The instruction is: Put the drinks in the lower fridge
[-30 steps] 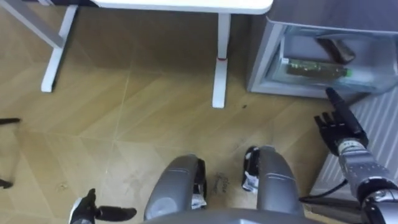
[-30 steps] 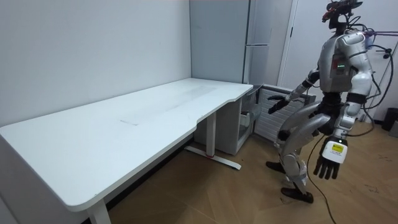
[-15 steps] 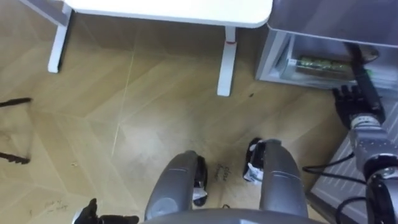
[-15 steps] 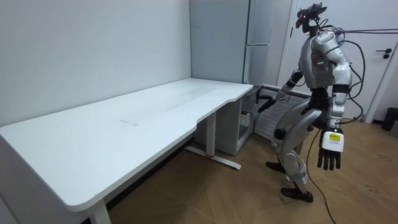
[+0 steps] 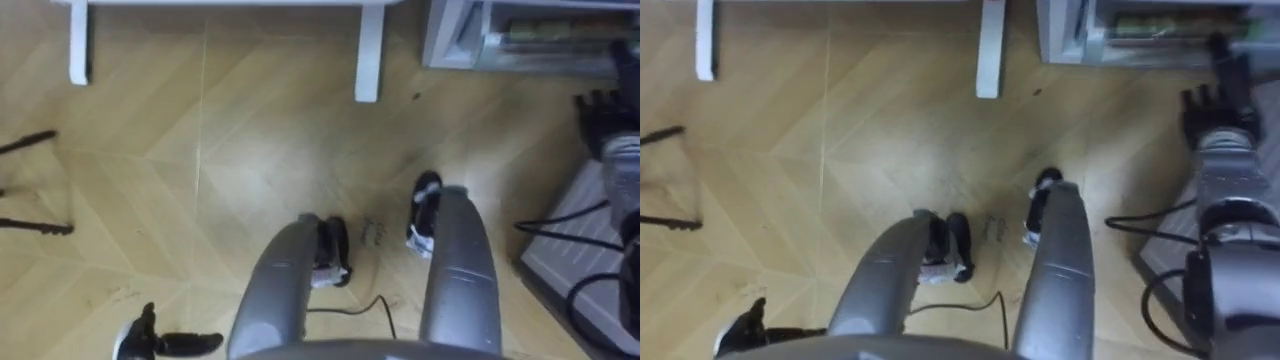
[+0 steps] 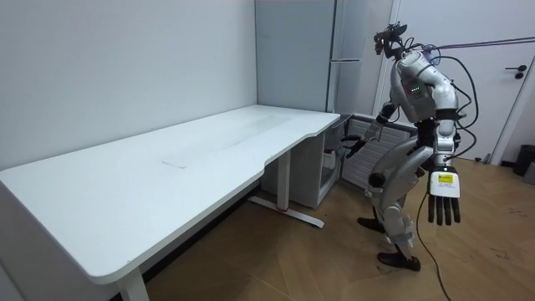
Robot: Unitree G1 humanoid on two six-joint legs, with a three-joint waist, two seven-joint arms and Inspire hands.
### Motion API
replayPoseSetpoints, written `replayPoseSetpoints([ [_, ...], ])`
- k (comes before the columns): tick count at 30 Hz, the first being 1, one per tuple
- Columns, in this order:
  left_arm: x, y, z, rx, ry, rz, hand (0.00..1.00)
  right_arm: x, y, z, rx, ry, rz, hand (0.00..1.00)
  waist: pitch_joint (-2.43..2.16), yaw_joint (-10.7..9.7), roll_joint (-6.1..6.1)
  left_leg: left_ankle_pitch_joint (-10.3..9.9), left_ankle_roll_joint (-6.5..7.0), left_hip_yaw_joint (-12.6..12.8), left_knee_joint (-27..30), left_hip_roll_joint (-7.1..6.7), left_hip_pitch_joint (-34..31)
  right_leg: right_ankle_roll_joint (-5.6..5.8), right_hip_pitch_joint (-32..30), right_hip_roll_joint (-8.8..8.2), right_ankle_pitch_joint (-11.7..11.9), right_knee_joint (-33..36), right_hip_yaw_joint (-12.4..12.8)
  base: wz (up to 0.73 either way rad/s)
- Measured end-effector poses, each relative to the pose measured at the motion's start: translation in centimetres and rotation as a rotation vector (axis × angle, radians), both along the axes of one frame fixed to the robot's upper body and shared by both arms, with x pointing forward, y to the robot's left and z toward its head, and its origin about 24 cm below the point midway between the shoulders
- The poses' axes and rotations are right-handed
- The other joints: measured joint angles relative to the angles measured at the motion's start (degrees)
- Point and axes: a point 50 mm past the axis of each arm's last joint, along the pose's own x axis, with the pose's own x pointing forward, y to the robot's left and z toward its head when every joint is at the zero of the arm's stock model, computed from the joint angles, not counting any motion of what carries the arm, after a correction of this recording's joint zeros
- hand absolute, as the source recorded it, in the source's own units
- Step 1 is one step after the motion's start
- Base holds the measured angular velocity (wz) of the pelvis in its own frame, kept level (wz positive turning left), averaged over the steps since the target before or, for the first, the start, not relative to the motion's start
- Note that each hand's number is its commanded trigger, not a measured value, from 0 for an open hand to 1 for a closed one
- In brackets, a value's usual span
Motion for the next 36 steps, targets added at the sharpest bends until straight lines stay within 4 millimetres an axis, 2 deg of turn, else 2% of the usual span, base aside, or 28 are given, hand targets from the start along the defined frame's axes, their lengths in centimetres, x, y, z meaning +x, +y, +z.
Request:
replayPoseSetpoints([
  [2, 0.1, -0.1, 0.0, 0.001, 0.002, -0.013, 0.00, 0.9, 0.1, 1.1, -0.009, -0.039, -0.002, 0.00, -0.04, 0.0, -0.02, 0.3, -0.27, 0.0, 0.3, 0.11, -1.3, -0.34, -1.0, -0.39, -0.2, 0.5, -0.5, 0.22],
  [4, 0.4, -0.1, 0.1, -0.001, -0.001, -0.030, 0.00, 1.6, 0.0, 2.4, -0.023, -0.082, -0.008, 0.00, -0.05, 0.1, -0.03, 0.8, -0.87, -0.5, 0.8, 0.40, -2.6, -1.48, -1.9, -1.20, -0.6, 1.4, -1.7, 0.36],
  [5, 0.5, -0.2, 0.2, 0.000, -0.002, -0.040, 0.00, 1.8, -0.1, 2.7, -0.029, -0.091, -0.006, 0.00, -0.07, 0.1, -0.07, 1.0, -1.02, -0.6, 0.9, 0.45, -2.9, -1.68, -2.0, -1.38, -0.7, 1.6, -2.0, 0.33],
  [11, 1.1, -0.2, 0.5, 0.001, -0.026, -0.073, 0.00, 2.5, 0.6, 3.4, -0.031, -0.091, 0.017, 0.00, -0.13, -0.3, -0.76, 2.3, -2.26, -0.6, 0.5, 1.62, -4.4, -2.61, -3.0, -1.29, -0.6, 1.2, -3.2, 0.09],
  [14, 1.4, 0.4, 0.9, 0.023, -0.044, -0.082, 0.00, 3.1, 1.5, 3.8, -0.051, -0.070, 0.056, 0.00, -0.23, -0.8, -1.61, 3.0, -2.39, -0.5, -0.6, 1.84, -4.2, -3.27, -2.9, -1.00, 0.1, 0.3, -3.4, 0.00],
  [15, 1.4, 0.7, 1.0, 0.032, -0.044, -0.085, 0.00, 3.5, 2.1, 4.1, -0.055, -0.071, 0.077, 0.00, -0.24, -1.3, -1.87, 3.3, -2.71, -0.2, -0.6, 2.52, -4.3, -3.61, -2.8, -0.93, 0.4, -0.1, -3.8, 0.00],
  [18, 1.3, 1.1, 1.1, 0.051, -0.042, -0.088, 0.00, 4.6, 4.0, 5.4, -0.082, -0.104, 0.157, 0.00, -0.35, -2.2, -2.41, 3.7, -2.89, 0.1, -0.3, 3.37, -4.3, -4.21, -2.5, -0.99, 1.0, -0.7, -4.7, -0.10],
  [19, 1.3, 1.1, 1.1, 0.054, -0.040, -0.095, 0.00, 5.1, 4.9, 6.5, -0.098, -0.136, 0.200, 0.00, -0.34, -2.6, -2.42, 3.9, -2.84, 0.1, -0.2, 3.35, -4.3, -4.27, -2.4, -1.57, 1.1, -0.7, -5.3, -0.10],
  [21, 1.6, 1.2, 1.3, 0.067, -0.052, -0.098, 0.00, 5.2, 4.9, 6.7, -0.095, -0.119, 0.189, 0.00, -0.35, -2.6, -2.42, 4.2, -2.76, 0.1, -0.2, 3.30, -4.4, -4.24, -2.3, -2.18, 1.1, -0.6, -5.8, 0.13],
  [25, 1.7, 1.3, 1.6, 0.073, -0.055, -0.103, 0.00, 5.4, 5.4, 7.7, -0.090, -0.098, 0.177, 0.00, -0.38, -2.6, -2.38, 4.3, -2.82, 0.0, -0.1, 3.54, -4.7, -4.23, -2.3, -2.24, 1.3, -0.7, -5.9, 0.11],
  [27, 1.8, 1.4, 1.7, 0.075, -0.056, -0.105, 0.00, 5.4, 5.5, 7.6, -0.095, -0.096, 0.179, 0.00, -0.40, -2.6, -2.34, 4.3, -2.83, 0.0, 0.0, 3.73, -4.8, -3.77, -2.3, -2.26, 1.6, -0.6, -6.2, 0.00],
  [30, 1.7, 1.5, 1.7, 0.081, -0.050, -0.117, 0.00, 5.4, 5.7, 7.2, -0.115, -0.076, 0.182, 0.00, -0.47, -1.5, -2.24, 4.4, -2.89, 0.4, 1.4, 5.53, -4.9, -3.55, -1.9, -1.36, 1.6, -0.5, -7.1, -0.12],
  [33, 1.6, 1.4, 1.6, 0.064, -0.038, -0.128, 0.00, 5.2, 5.4, 6.3, -0.137, -0.050, 0.195, 0.00, -0.46, -1.1, -2.25, 4.3, -2.91, -0.3, 1.7, 6.03, -4.0, -2.86, -0.4, -0.81, 1.2, -0.5, -7.6, -0.03],
  [36, 1.7, 1.4, 1.6, 0.049, -0.031, -0.137, 0.00, 4.4, 4.2, 4.7, -0.148, -0.021, 0.200, 0.00, -0.45, -0.5, -2.26, 4.2, -3.22, -1.5, 1.9, 6.27, -2.3, -2.79, 2.3, -0.71, 0.7, -0.8, -8.6, 0.01],
])
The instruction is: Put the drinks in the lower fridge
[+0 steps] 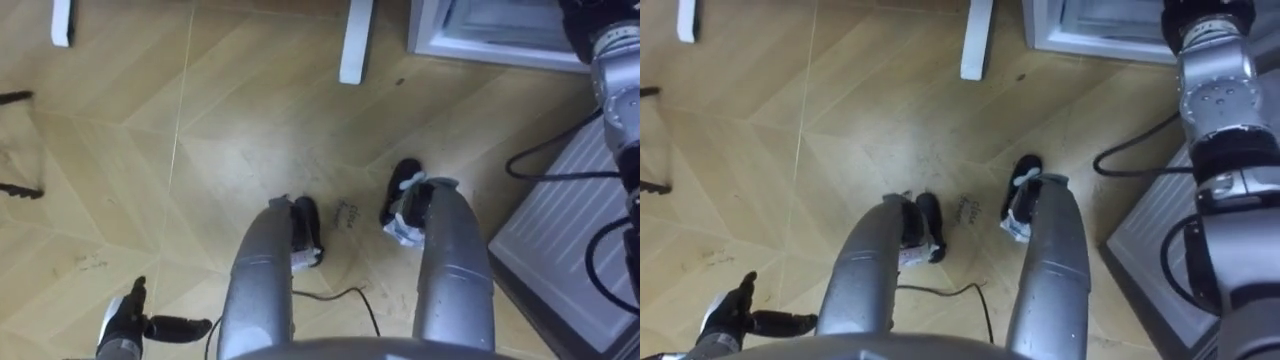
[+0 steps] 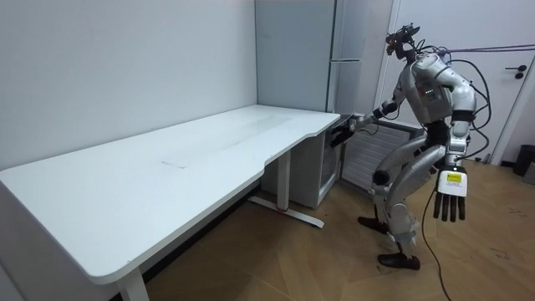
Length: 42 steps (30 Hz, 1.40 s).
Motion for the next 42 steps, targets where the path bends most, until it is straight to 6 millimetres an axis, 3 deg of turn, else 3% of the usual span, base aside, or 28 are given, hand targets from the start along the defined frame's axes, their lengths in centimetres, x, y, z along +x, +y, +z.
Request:
replayPoseSetpoints([
  [2, 0.1, 0.0, 0.0, -0.014, 0.002, -0.009, 0.00, -1.0, -1.0, -1.3, -0.040, 0.020, 0.010, 0.00, 0.05, 1.0, -0.09, -0.3, -0.50, -0.6, 0.0, 0.17, 1.7, 0.00, 2.1, 0.62, -0.1, -0.7, -0.5, -0.06],
  [5, -0.3, 0.4, 0.0, -0.021, 0.024, -0.001, 0.00, -4.1, -2.1, -5.3, -0.080, 0.117, 0.059, 0.00, 0.13, 2.5, -0.30, -1.1, -0.84, -1.4, -0.8, 1.05, 5.9, 0.18, 7.3, 2.52, -0.1, -2.9, -0.8, -0.09],
  [8, -0.9, 1.0, -0.2, -0.019, 0.054, 0.000, 0.00, -8.5, -3.1, -9.7, -0.100, 0.298, 0.083, 0.00, 0.17, 2.7, -0.44, -1.3, -0.95, -2.5, -2.8, 1.20, 10.7, 0.83, 13.1, 4.33, 0.3, -6.0, -0.6, 0.01],
  [10, -1.6, 1.7, -0.4, -0.012, 0.086, 0.026, 0.00, -13.0, -3.4, -13.3, -0.102, 0.457, 0.084, 0.00, -0.02, 2.9, -0.20, -1.9, -1.02, -3.3, -4.5, 1.87, 15.3, 1.64, 18.5, 6.70, 0.8, -9.4, 0.0, -0.10],
  [11, -1.8, 1.8, -0.4, -0.009, 0.091, 0.030, 0.00, -14.2, -3.5, -14.1, -0.104, 0.494, 0.088, 0.00, -0.11, 2.9, -0.06, -2.1, -0.96, -3.3, -4.8, 2.24, 16.2, 1.88, 19.7, 7.29, 0.9, -10.3, 0.0, -0.17],
  [13, -2.0, 1.8, -0.6, 0.000, 0.098, 0.054, 0.00, -18.7, -3.1, -16.8, -0.090, 0.650, 0.080, 0.00, -0.29, 2.9, 0.19, -2.8, -0.91, -3.2, -6.7, 2.45, 20.9, 2.19, 24.6, 8.72, 1.8, -13.7, 0.5, -0.24],
  [16, -2.1, 0.8, -1.1, -0.014, 0.102, 0.040, 0.00, -23.2, -2.1, -19.1, -0.072, 0.791, 0.101, 0.00, -0.67, 2.2, 0.55, -2.9, -0.44, -1.7, -9.9, 2.02, 27.0, 1.80, 29.9, 9.46, 3.3, -17.0, 1.9, -0.26],
  [19, -2.3, -0.2, -1.6, -0.005, 0.088, 0.053, 0.00, -25.7, -1.2, -20.1, -0.128, 0.904, 0.199, 0.00, -1.03, 1.6, 0.50, -2.5, 0.43, 1.6, -14.7, 1.66, 33.4, 2.95, 34.5, 10.14, 5.1, -21.4, 4.0, -0.49],
  [22, -2.1, -0.8, -1.9, 0.005, 0.072, 0.065, 0.00, -28.3, 0.6, -21.4, -0.160, 1.007, 0.319, 0.00, -1.34, 0.0, 0.32, -1.2, 0.99, 2.4, -20.0, 0.77, 39.8, 4.02, 40.7, 10.42, 6.6, -26.6, 4.5, -0.10],
  [26, -2.4, -1.6, -2.3, -0.001, 0.075, 0.069, 0.00, -30.1, 2.2, -22.2, -0.153, 1.064, 0.392, 0.00, -1.57, -1.0, 0.31, -1.0, 1.53, 2.9, -23.5, 0.34, 45.6, 5.09, 46.6, 11.11, 8.0, -30.9, 5.1, -0.11],
  [29, -2.4, -1.3, -2.4, 0.015, 0.077, 0.072, 0.00, -31.0, 3.2, -22.6, -0.161, 1.095, 0.447, 0.00, -1.37, -1.2, -0.40, -0.6, 2.25, 3.3, -26.1, -0.76, 49.3, 5.83, 49.4, 11.07, 8.3, -32.1, 5.8, -0.07],
  [30, -2.3, -0.9, -2.3, 0.024, 0.073, 0.095, 0.00, -31.0, 3.4, -22.7, -0.168, 1.095, 0.466, 0.00, -1.59, -1.2, -1.14, -0.6, 2.57, 3.4, -26.5, -1.25, 49.9, 6.08, 49.5, 10.87, 8.3, -32.0, 6.1, -0.15],
  [35, -2.0, 0.0, -2.1, 0.041, 0.046, 0.166, 0.00, -29.7, 3.4, -22.5, -0.227, 1.058, 0.516, 0.00, -1.49, -2.1, -1.72, -0.6, 4.11, 4.5, -26.4, -2.37, 51.1, 7.13, 50.4, 10.50, 10.3, -32.7, 7.2, -0.19],
  [38, -1.5, 0.2, -2.1, 0.054, 0.039, 0.186, 0.00, -27.5, 3.4, -22.0, -0.269, 0.985, 0.525, 0.00, -1.39, -3.5, -1.71, 0.3, 5.75, 5.1, -27.0, -3.53, 50.4, 8.10, 50.8, 9.79, 13.9, -36.0, 7.7, -0.14],
  [39, -1.4, 0.4, -2.0, 0.066, 0.029, 0.191, 0.00, -26.7, 3.4, -21.8, -0.280, 0.953, 0.527, 0.00, -1.15, -3.8, -1.46, 0.8, 6.68, 6.6, -27.5, -3.04, 50.3, 7.81, 50.7, 9.05, 14.1, -35.4, 5.9, -0.15],
  [40, -1.4, 0.4, -2.1, 0.074, 0.033, 0.188, 0.00, -26.6, 3.3, -21.7, -0.281, 0.943, 0.518, 0.00, -1.15, -3.8, -1.39, 1.0, 7.01, 7.6, -27.7, -3.01, 50.8, 7.60, 50.8, 7.98, 10.5, -29.6, 2.9, -0.15],
  [42, -1.7, 0.4, -2.1, 0.084, 0.041, 0.185, 0.00, -26.1, 3.4, -21.6, -0.331, 0.945, 0.549, 0.00, -0.97, -3.4, -2.04, 1.2, 7.16, 9.2, -28.7, -3.09, 52.4, 8.39, 52.5, 7.41, 5.7, -22.9, 2.5, -0.27],
])
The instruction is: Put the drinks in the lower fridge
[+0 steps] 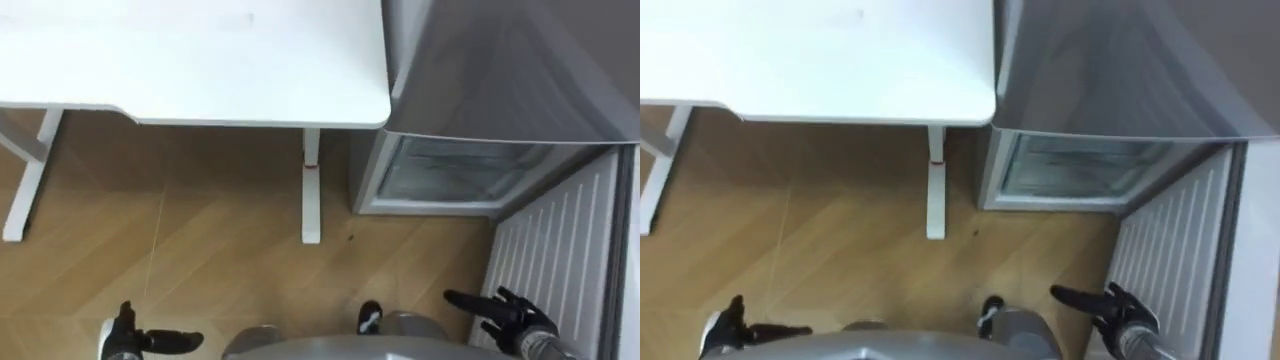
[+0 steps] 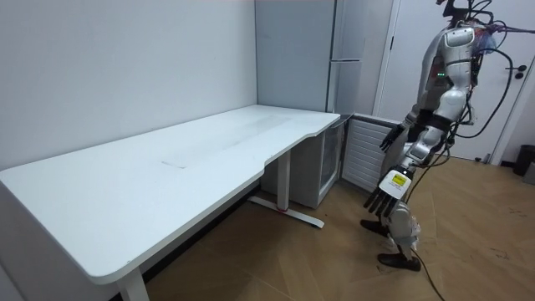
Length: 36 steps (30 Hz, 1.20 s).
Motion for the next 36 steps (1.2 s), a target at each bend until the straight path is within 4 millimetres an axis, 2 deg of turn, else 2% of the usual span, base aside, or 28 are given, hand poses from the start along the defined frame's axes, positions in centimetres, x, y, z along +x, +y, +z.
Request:
replayPoseSetpoints([
  [1, -0.7, 0.0, -0.1, 0.003, 0.022, 0.000, 0.00, 0.7, 0.0, 0.2, -0.022, -0.015, 0.035, 0.00, 0.07, 0.2, -0.45, 0.1, -0.03, 0.6, -0.4, -0.21, 0.7, 0.30, 1.5, -0.23, -2.4, 2.5, 0.0, -0.33],
  [2, -1.0, 0.1, -0.1, 0.005, 0.030, 0.004, 0.00, 1.1, 0.1, 0.3, -0.028, -0.027, 0.046, 0.00, 0.07, 0.1, -0.79, 0.1, -0.01, 0.7, -0.4, -0.44, 0.7, 0.34, 2.3, -0.38, -3.6, 3.1, -0.1, -0.27],
  [3, -1.6, 0.3, -0.1, 0.013, 0.045, 0.013, 0.00, 2.0, 0.2, 0.7, -0.041, -0.060, 0.068, 0.00, -0.05, -0.1, -1.62, 0.2, 0.01, 1.2, -0.4, -1.14, 0.5, 0.42, 3.2, -0.66, -5.4, 2.4, 0.4, -0.15],
  [4, -2.3, 0.4, -0.1, 0.022, 0.062, 0.012, 0.00, 3.1, 0.3, 1.2, -0.060, -0.102, 0.094, 0.00, -0.41, -0.4, -2.14, 0.2, -0.08, 1.3, -0.3, -1.53, 0.4, 0.17, 3.8, -0.58, -6.3, 0.5, 0.5, -0.15],
  [5, -2.6, 0.5, 0.0, 0.026, 0.071, 0.006, 0.00, 3.7, 0.3, 1.5, -0.074, -0.126, 0.105, 0.00, -0.53, -0.5, -2.84, 0.2, -0.21, 1.1, -0.2, -1.66, 0.2, 0.06, 4.2, -0.50, -6.5, -0.6, 0.5, -0.08],
  [6, -2.7, 0.6, 0.0, 0.034, 0.077, -0.008, 0.00, 4.6, 0.1, 2.1, -0.093, -0.172, 0.105, 0.00, -0.76, -0.7, -2.98, 0.2, -0.41, 0.4, 0.3, -1.66, -0.4, -0.45, 4.9, -0.14, -6.6, -3.0, 0.4, 0.10],
  [7, -2.4, 0.6, 0.1, 0.042, 0.074, -0.028, 0.00, 5.2, -0.1, 2.6, -0.109, -0.214, 0.093, 0.00, -0.69, -0.9, -2.89, 0.3, -0.52, -0.2, 0.6, -1.60, -0.8, -1.17, 5.1, 0.31, -6.5, -4.9, 0.3, 0.16],
  [14, -1.4, 1.0, 0.3, 0.059, 0.041, -0.042, 0.00, 9.1, -1.8, 6.6, -0.320, -0.402, 0.149, 0.00, -1.06, -0.9, -3.48, 1.0, -0.39, -1.3, -1.0, -1.93, -0.7, -0.81, 5.8, 0.86, -5.7, -7.7, 0.2, 0.04],
  [17, -1.0, 1.2, 0.5, 0.072, 0.023, -0.041, 0.00, 11.2, -2.6, 9.6, -0.452, -0.527, 0.130, 0.00, -1.01, -1.0, -3.34, 1.2, -0.43, -1.5, -2.2, -2.10, -0.2, -0.89, 5.7, 1.28, -5.3, -8.1, 0.8, -0.21],
  [19, -0.4, 1.6, 0.9, 0.089, -0.020, -0.020, 0.00, 12.4, -3.2, 12.3, -0.572, -0.629, 0.106, 0.00, -1.12, -1.5, -3.92, 2.1, -0.63, -2.5, -4.1, -2.77, 0.5, -0.96, 5.9, 1.27, -5.3, -9.0, 0.9, -0.06],
  [20, -0.2, 1.6, 1.0, 0.094, -0.032, -0.016, 0.00, 12.7, -3.4, 12.9, -0.602, -0.651, 0.103, 0.00, -1.10, -1.6, -4.06, 2.6, -0.61, -2.8, -4.9, -3.01, 0.8, -1.03, 5.9, 1.23, -5.1, -9.2, 1.0, 0.00],
  [22, 0.7, 1.7, 1.3, 0.114, -0.069, -0.034, 0.00, 13.6, -4.0, 15.6, -0.712, -0.748, 0.084, 0.00, -0.91, -2.1, -4.37, 3.9, -0.91, -3.7, -7.0, -3.30, 1.4, -1.26, 6.9, 1.48, -4.3, -11.3, 0.9, 0.00],
  [24, 0.9, 1.6, 1.4, 0.115, -0.079, -0.049, 0.00, 13.7, -4.2, 16.9, -0.771, -0.792, 0.059, 0.00, -0.84, -2.1, -4.50, 4.4, -1.30, -3.7, -8.5, -3.11, 2.0, -1.58, 7.6, 1.70, -3.7, -13.0, 0.9, -0.03],
  [26, 1.0, 1.6, 1.4, 0.111, -0.079, -0.050, 0.00, 13.6, -4.6, 17.3, -0.799, -0.803, 0.027, 0.00, -0.83, -2.1, -4.70, 4.6, -1.62, -3.9, -8.7, -2.78, 1.9, -1.87, 8.0, 2.24, -3.3, -14.3, 0.8, -0.02],
  [27, 1.0, 1.5, 1.4, 0.109, -0.075, -0.050, 0.00, 13.3, -4.9, 17.3, -0.812, -0.791, 0.011, 0.00, -0.78, -2.3, -4.68, 4.7, -1.80, -4.3, -8.9, -2.62, 1.9, -2.01, 8.4, 2.61, -3.0, -15.3, 0.9, 0.05],
  [28, 0.8, 1.5, 1.3, 0.103, -0.066, -0.050, 0.00, 12.9, -5.2, 17.1, -0.817, -0.778, -0.003, 0.00, -0.96, -2.4, -4.92, 4.8, -1.99, -4.3, -9.3, -2.52, 2.0, -2.12, 8.6, 2.76, -2.9, -15.9, 0.8, 0.04],
  [30, 0.4, 1.5, 1.2, 0.097, -0.047, -0.046, 0.00, 12.7, -5.5, 16.8, -0.814, -0.760, -0.021, 0.00, -0.88, -2.4, -4.79, 5.0, -2.26, -4.3, -9.9, -2.46, 2.4, -2.29, 8.8, 2.97, -2.7, -16.1, 0.8, -0.05],
  [32, -0.2, 1.5, 1.1, 0.096, -0.025, -0.040, 0.00, 12.2, -6.0, 15.9, -0.797, -0.715, -0.049, 0.00, -0.75, -2.5, -4.69, 5.1, -2.47, -4.5, -10.6, -2.50, 3.3, -2.37, 9.7, 3.35, -2.7, -16.8, 0.8, -0.02],
  [36, -1.0, 1.5, 0.9, 0.096, 0.001, -0.008, 0.00, 10.0, -8.1, 13.4, -0.746, -0.564, -0.192, 0.00, -0.79, -3.6, -4.62, 5.3, -2.74, -5.1, -11.0, -2.31, 3.8, -2.43, 10.6, 3.43, -2.7, -17.1, 0.2, 0.15],
])
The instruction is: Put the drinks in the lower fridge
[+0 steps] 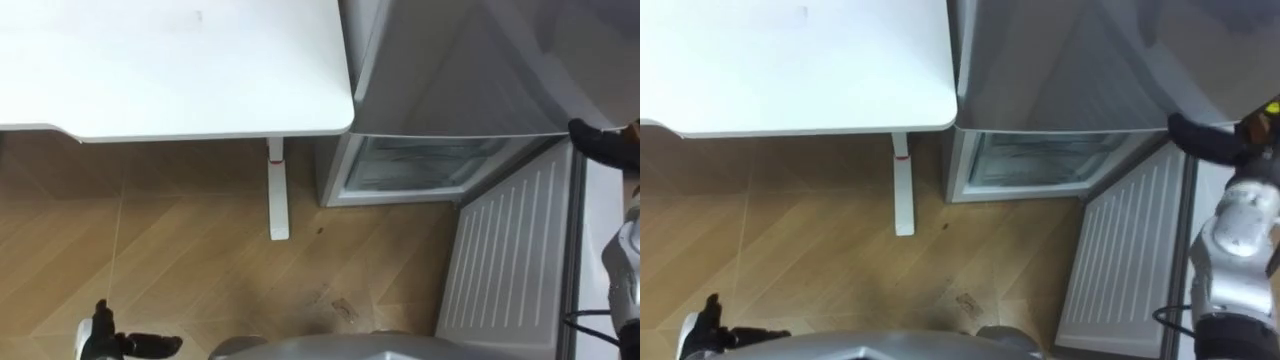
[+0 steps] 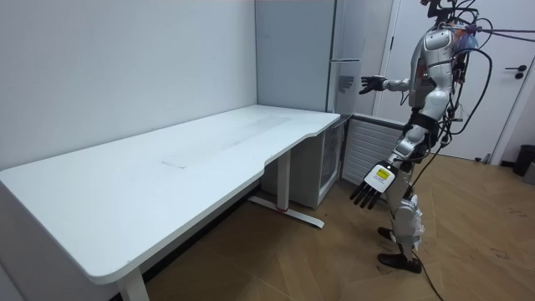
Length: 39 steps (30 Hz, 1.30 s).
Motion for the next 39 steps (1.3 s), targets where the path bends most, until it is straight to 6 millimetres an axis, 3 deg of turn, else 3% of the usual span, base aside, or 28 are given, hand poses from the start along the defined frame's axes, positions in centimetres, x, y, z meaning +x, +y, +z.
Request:
replayPoseSetpoints([
  [4, -1.4, 0.0, -0.1, -0.003, 0.051, 0.018, 0.00, -2.7, -1.4, -2.4, 0.078, 0.097, -0.159, 0.00, -0.31, -0.3, 0.51, 0.0, -0.03, -0.9, 0.0, -0.03, 0.1, 0.00, 0.0, 0.04, 0.0, 0.1, 0.2, -0.03],
  [9, -1.1, 0.0, -0.2, -0.006, 0.046, 0.021, 0.00, -5.9, -1.8, -4.6, 0.181, 0.170, -0.306, 0.00, -0.56, 0.1, 0.98, 0.1, 0.12, -1.1, 0.0, -0.52, 0.3, -0.15, 0.1, 0.06, 0.1, 0.4, 0.5, -0.05],
  [14, -1.1, -0.2, -0.3, -0.020, 0.053, 0.021, 0.00, -8.1, -2.0, -6.2, 0.255, 0.223, -0.434, 0.00, -0.22, -1.1, 0.82, 0.2, 0.20, -2.5, -0.3, -0.59, 1.0, -0.02, 1.3, -0.02, 0.2, -1.2, 0.4, 0.09],
  [16, -1.1, -0.3, -0.2, -0.020, 0.052, 0.021, 0.00, -9.3, -2.0, -6.9, 0.279, 0.260, -0.494, 0.00, -0.46, -1.3, 0.92, 0.2, 0.21, -2.6, -0.4, -0.59, 0.9, -0.05, 1.4, 0.05, 0.2, -1.3, 0.3, 0.04],
  [22, -1.6, -0.3, -0.3, -0.020, 0.065, 0.031, 0.00, -11.0, -2.2, -7.6, 0.393, 0.213, -0.661, 0.00, -0.62, -1.2, 1.39, 0.3, 0.15, -2.6, -0.3, -0.62, 1.1, -0.22, 1.4, 0.28, 0.4, -0.7, 0.4, -0.06],
  [25, -1.7, -0.4, -0.3, -0.023, 0.070, 0.030, 0.00, -11.7, -1.1, -8.6, 0.499, 0.180, -0.719, 0.00, -0.51, -1.3, 1.10, 0.3, 0.03, -2.8, -0.4, -0.61, 1.2, -0.23, 1.6, 0.32, 0.4, -0.8, 0.5, -0.02],
  [33, -1.0, -0.8, -0.6, -0.053, 0.074, -0.019, 0.00, -11.7, 1.0, -10.2, 0.636, 0.151, -0.585, 0.00, -0.12, -0.8, 0.96, 0.3, 0.02, -2.6, -0.4, -0.64, 1.0, -0.30, 1.1, 0.37, 0.4, -0.8, 1.1, -0.03],
  [39, -0.3, -1.0, -0.6, -0.061, 0.056, -0.035, 0.00, -10.0, 2.9, -10.5, 0.656, 0.163, -0.354, 0.00, -0.21, 0.2, 1.74, 0.3, 0.04, -2.6, -0.4, -0.55, 0.8, -0.54, 0.4, 0.96, 0.8, -0.7, 1.6, -0.11],
])
